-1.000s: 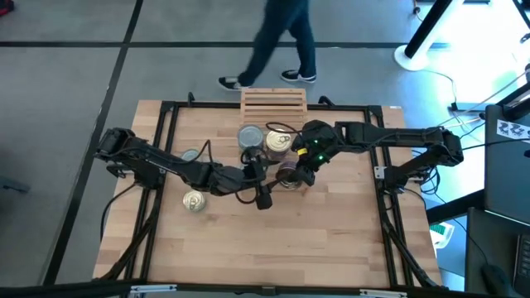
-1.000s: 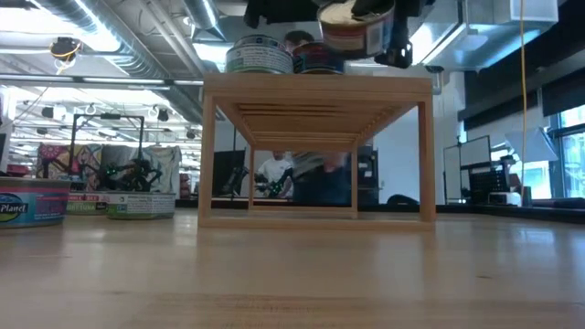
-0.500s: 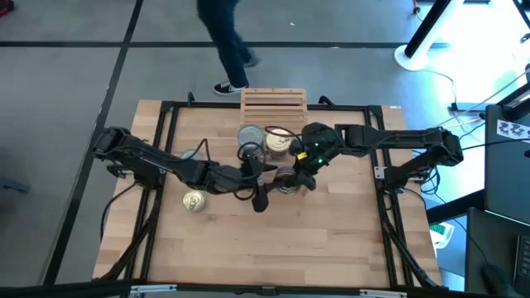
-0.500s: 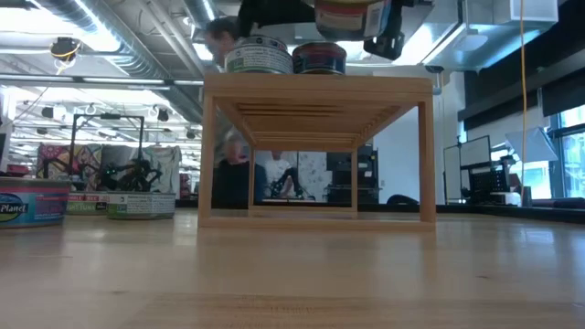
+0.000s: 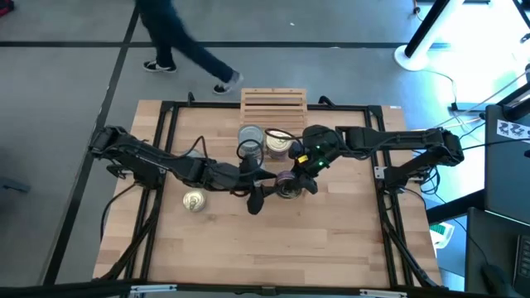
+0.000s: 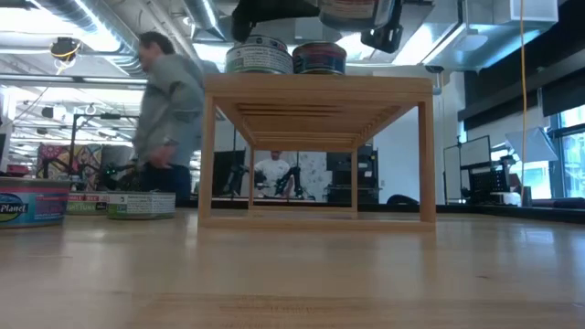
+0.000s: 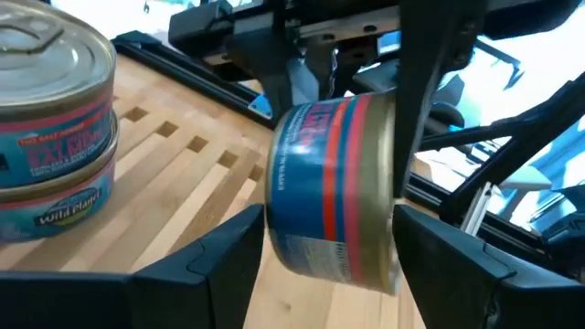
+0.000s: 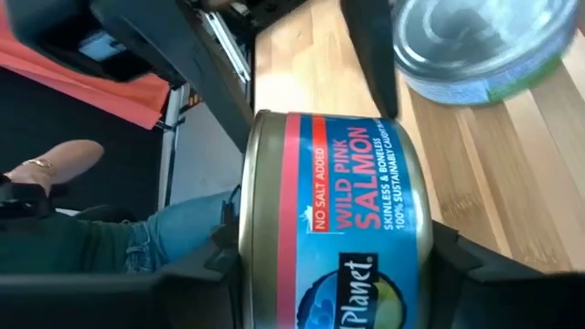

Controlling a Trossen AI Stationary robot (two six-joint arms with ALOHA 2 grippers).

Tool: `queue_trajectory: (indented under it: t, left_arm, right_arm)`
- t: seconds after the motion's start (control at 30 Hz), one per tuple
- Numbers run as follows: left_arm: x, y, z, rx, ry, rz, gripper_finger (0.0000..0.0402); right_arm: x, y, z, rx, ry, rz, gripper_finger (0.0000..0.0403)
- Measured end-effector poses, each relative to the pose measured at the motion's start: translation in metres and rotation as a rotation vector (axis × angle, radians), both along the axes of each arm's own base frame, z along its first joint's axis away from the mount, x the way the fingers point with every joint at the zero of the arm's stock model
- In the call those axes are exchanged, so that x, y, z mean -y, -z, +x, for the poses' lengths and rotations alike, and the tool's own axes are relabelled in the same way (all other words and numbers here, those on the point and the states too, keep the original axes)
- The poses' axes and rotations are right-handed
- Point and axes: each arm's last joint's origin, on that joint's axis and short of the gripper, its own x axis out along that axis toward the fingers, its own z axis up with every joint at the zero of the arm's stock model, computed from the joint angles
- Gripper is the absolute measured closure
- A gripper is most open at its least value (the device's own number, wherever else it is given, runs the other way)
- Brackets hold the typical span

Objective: Stack canned seafood by type on shelf
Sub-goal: Put the blue tuna can on the shelf

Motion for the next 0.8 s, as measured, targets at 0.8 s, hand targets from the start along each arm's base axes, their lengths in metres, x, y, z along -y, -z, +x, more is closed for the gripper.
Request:
queue_trajectory:
  t: [0.8]
  left_arm:
    - [-0.0041, -0.0011, -0.0017, -0.019, 0.055, -0.046, 0.0164]
  right_arm:
    - [-0.0001, -0.0078, 0.0051, 0.123, -0.027, -0.037, 0.0206]
